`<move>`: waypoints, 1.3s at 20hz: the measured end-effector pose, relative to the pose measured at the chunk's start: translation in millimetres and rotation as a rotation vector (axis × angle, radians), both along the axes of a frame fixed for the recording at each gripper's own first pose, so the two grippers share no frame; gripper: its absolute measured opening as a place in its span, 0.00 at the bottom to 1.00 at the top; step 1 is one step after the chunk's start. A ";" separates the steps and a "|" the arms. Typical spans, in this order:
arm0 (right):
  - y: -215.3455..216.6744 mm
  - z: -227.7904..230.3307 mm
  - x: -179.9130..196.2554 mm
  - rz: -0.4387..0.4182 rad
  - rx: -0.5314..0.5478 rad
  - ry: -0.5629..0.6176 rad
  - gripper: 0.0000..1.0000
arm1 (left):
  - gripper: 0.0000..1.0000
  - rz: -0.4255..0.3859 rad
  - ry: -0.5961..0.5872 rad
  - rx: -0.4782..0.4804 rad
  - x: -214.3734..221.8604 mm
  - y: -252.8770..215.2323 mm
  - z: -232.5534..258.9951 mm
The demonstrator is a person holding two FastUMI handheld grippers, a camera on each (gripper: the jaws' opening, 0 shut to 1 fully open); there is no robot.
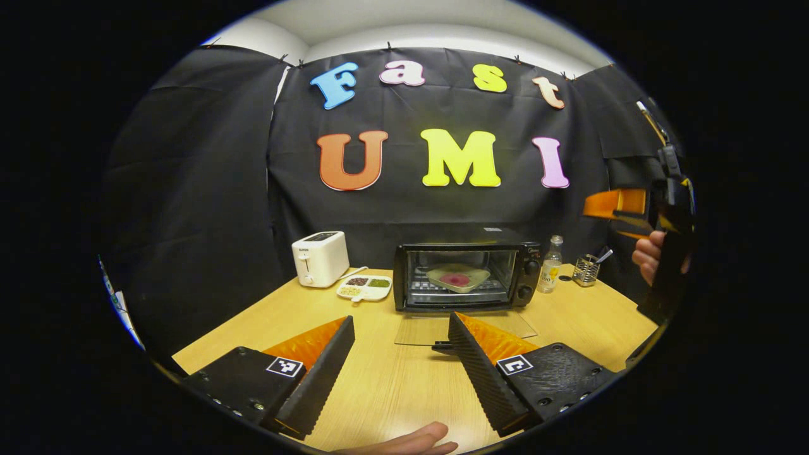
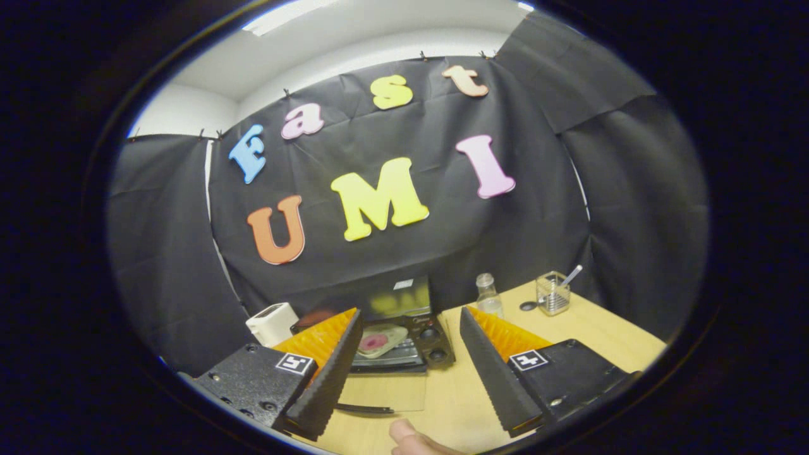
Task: Open the electric oven with the left hand, put the food in, and close the electric oven.
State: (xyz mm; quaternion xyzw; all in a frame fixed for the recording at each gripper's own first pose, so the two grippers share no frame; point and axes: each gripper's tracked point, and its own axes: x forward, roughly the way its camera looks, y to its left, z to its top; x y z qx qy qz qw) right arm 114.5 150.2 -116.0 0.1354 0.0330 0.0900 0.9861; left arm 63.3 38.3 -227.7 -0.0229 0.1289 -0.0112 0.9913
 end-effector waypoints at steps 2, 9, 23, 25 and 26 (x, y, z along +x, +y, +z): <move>-11.9 15.8 -9.7 0.021 -0.008 -0.034 0.91 | 0.95 -0.047 0.005 -0.013 10.2 -20.4 -9.4; -73.3 53.3 -18.6 -0.018 -0.068 -0.165 0.91 | 0.95 -0.176 0.058 -0.013 45.0 -77.9 -64.6; -171.1 67.5 -18.4 -0.169 -0.144 -0.233 0.94 | 0.95 -0.273 0.330 -0.038 66.6 -138.7 -150.0; -181.6 64.1 -16.8 -0.183 -0.138 -0.232 0.96 | 0.94 -0.261 0.364 -0.035 68.6 -137.0 -155.6; -185.4 61.9 -15.6 -0.189 -0.134 -0.230 0.96 | 0.93 -0.250 0.364 -0.027 71.3 -135.7 -153.8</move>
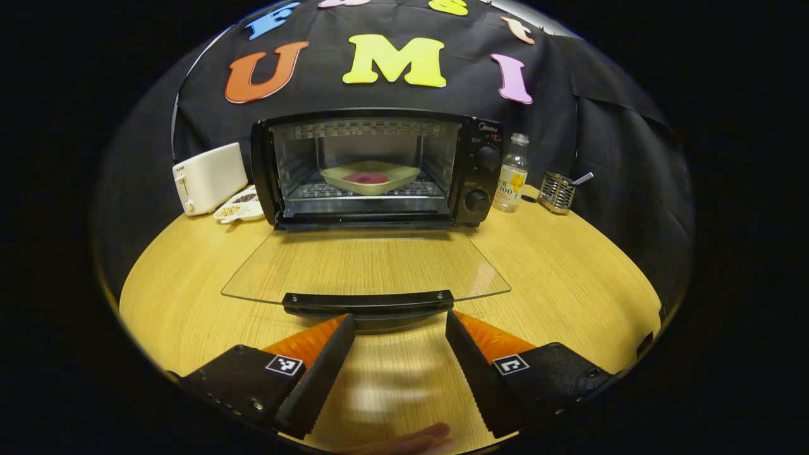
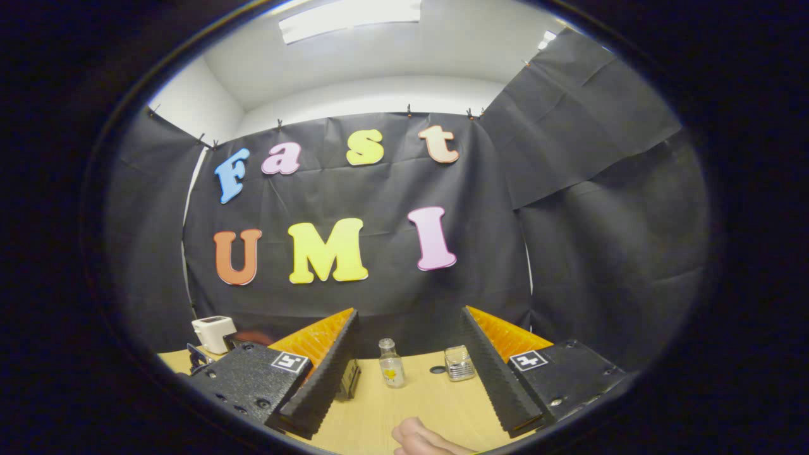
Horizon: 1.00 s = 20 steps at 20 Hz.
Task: Open the electric oven with the left hand, put the food in, and close the electric oven.
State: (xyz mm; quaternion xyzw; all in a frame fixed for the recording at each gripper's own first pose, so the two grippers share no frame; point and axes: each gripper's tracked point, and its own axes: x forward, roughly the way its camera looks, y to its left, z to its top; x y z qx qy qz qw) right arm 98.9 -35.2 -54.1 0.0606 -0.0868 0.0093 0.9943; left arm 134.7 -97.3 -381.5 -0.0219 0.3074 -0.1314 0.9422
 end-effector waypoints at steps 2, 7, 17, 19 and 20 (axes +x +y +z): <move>-6.9 -4.8 2.1 0.003 0.012 0.008 0.96 | 0.93 0.005 0.027 0.000 -0.4 -1.1 -3.2; -18.7 -13.3 2.0 0.026 0.016 0.032 0.96 | 0.93 0.017 0.061 0.053 3.4 0.2 -2.1; -45.2 -15.1 -5.6 0.004 -0.004 0.026 0.96 | 0.93 0.053 0.041 0.111 10.3 0.1 23.0; -48.2 -18.1 -4.9 0.005 0.005 0.033 0.96 | 0.93 0.058 0.009 0.120 14.9 1.0 35.3; -47.9 -19.7 -4.0 0.008 0.006 0.040 1.00 | 0.93 0.059 -0.003 0.128 15.8 2.5 38.4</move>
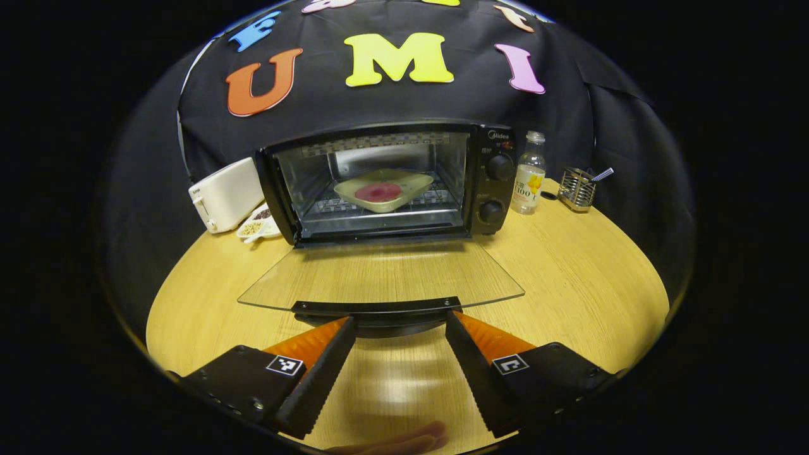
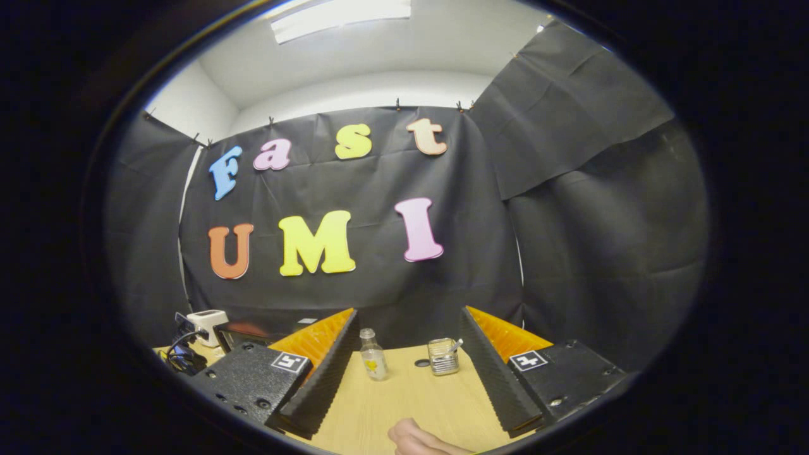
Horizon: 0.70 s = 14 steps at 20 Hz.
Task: Open the electric oven with the left hand, put the food in, and close the electric oven.
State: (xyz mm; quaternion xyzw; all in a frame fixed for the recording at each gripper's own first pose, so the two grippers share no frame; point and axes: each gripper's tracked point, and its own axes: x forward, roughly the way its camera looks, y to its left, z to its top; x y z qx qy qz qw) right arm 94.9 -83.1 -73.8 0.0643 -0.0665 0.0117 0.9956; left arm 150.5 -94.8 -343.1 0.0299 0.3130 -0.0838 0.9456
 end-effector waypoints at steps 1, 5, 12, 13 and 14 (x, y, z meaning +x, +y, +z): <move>0.5 -3.2 1.8 0.000 -0.002 0.009 0.96 | 0.93 0.000 -0.011 0.008 2.2 0.2 5.1; -13.2 -2.4 4.4 -0.068 -0.001 0.012 0.96 | 0.95 0.012 -0.071 0.003 17.3 2.2 31.2; -22.3 -5.8 -5.3 -0.091 -0.020 0.034 0.96 | 0.95 0.009 -0.164 0.014 48.8 9.4 69.7; -22.8 -5.3 -7.4 -0.095 -0.027 0.034 0.96 | 0.95 0.006 -0.172 0.015 52.8 9.4 73.3; -23.0 -3.2 -10.8 -0.098 -0.034 0.033 0.96 | 0.95 0.004 -0.186 0.015 57.3 9.3 77.2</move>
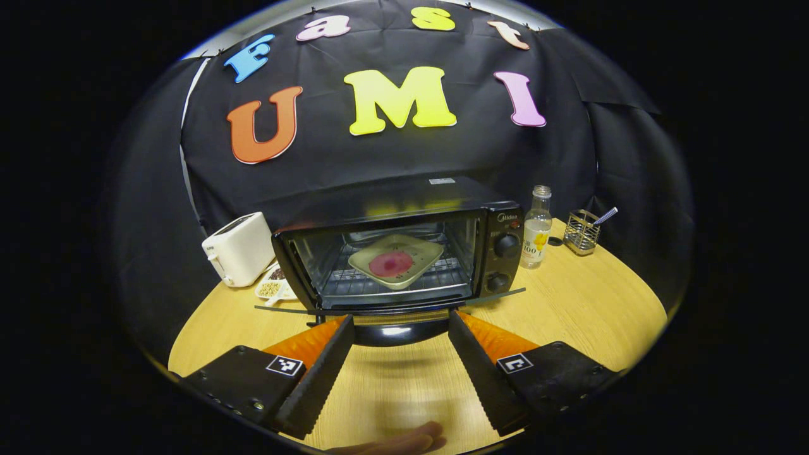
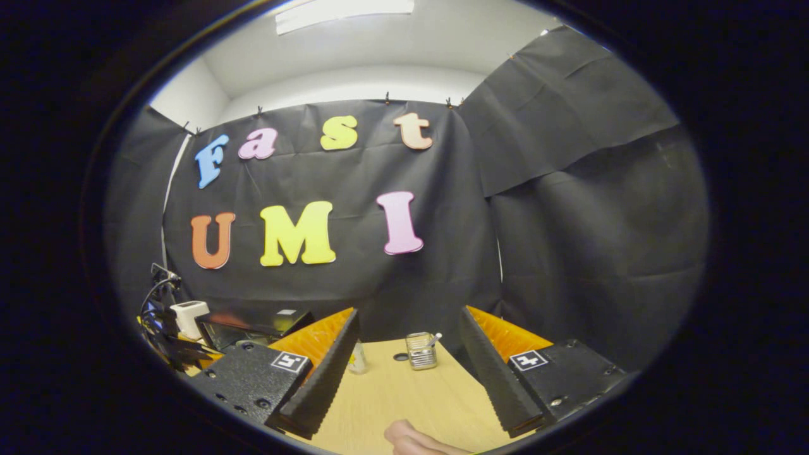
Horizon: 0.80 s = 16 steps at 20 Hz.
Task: Open the electric oven with the left hand, put the food in, and close the electric oven.
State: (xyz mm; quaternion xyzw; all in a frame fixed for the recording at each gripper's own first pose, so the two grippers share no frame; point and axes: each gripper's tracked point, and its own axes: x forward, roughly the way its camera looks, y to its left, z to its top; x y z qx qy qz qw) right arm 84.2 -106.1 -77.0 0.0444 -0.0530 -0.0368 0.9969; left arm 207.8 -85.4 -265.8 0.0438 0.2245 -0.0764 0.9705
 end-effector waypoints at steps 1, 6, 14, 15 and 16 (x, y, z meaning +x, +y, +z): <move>1.1 2.3 -4.3 0.001 -0.006 -0.002 0.96 | 0.95 -0.001 -0.008 -0.002 4.4 -0.1 3.7; 4.7 12.9 -22.1 -0.002 -0.024 -0.012 0.96 | 0.95 -0.005 -0.070 -0.003 30.4 -0.6 21.2; 22.5 15.6 -47.7 0.045 -0.003 -0.007 0.96 | 0.95 0.035 -0.057 0.018 57.6 4.1 39.1; 20.0 14.8 -48.8 0.038 -0.001 -0.005 0.96 | 0.96 0.041 -0.063 0.022 52.4 6.2 44.2; 16.9 13.1 -48.3 0.029 0.000 0.002 0.96 | 0.96 0.036 -0.073 0.016 46.4 4.8 49.7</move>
